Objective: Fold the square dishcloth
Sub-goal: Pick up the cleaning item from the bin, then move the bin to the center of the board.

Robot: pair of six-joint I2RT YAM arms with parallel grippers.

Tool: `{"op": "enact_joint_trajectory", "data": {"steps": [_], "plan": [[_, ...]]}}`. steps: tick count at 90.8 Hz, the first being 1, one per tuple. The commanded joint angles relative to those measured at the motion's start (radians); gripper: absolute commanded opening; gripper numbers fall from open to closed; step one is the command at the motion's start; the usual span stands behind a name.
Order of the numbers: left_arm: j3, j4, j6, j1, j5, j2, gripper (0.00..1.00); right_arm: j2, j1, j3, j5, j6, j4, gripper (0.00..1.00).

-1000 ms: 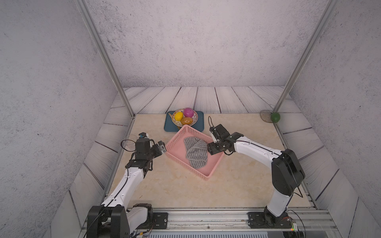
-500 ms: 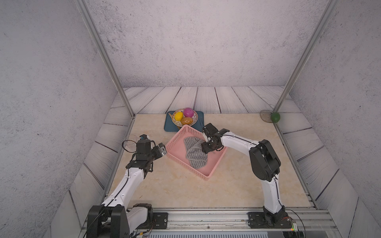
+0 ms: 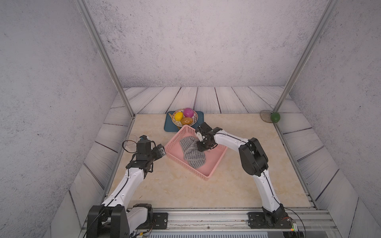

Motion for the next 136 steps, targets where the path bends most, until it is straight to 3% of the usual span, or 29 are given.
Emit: {"op": "enact_joint_trajectory", "data": {"steps": [1,18,28,51,75,108,118,136], "plan": [[0.034,-0.032,-0.006,-0.003,-0.001,0.009,0.85,0.048,0.032,0.07,-0.077,0.022,-0.033,0.1],[0.064,-0.073,-0.008,-0.004,0.01,-0.004,0.78,0.101,0.068,0.201,-0.107,0.025,-0.086,0.0],[0.084,-0.093,-0.006,-0.005,0.019,-0.018,0.74,0.093,0.074,0.259,-0.089,0.024,-0.131,0.0],[0.126,-0.106,0.006,-0.017,0.096,-0.055,0.67,-0.095,0.074,0.223,0.069,0.002,-0.177,0.0],[0.199,-0.139,0.054,-0.177,0.026,-0.091,0.67,-0.391,0.072,-0.006,0.363,0.025,-0.13,0.0],[0.27,-0.136,0.105,-0.339,0.003,-0.033,0.67,-0.743,0.041,-0.354,0.926,0.11,-0.066,0.0],[0.276,-0.124,0.096,-0.349,0.019,-0.015,0.7,-0.774,-0.046,-0.393,0.908,0.156,-0.1,0.0],[0.282,-0.116,0.097,-0.359,0.024,-0.002,0.73,-0.718,-0.222,-0.422,0.678,0.148,-0.073,0.0]]}}
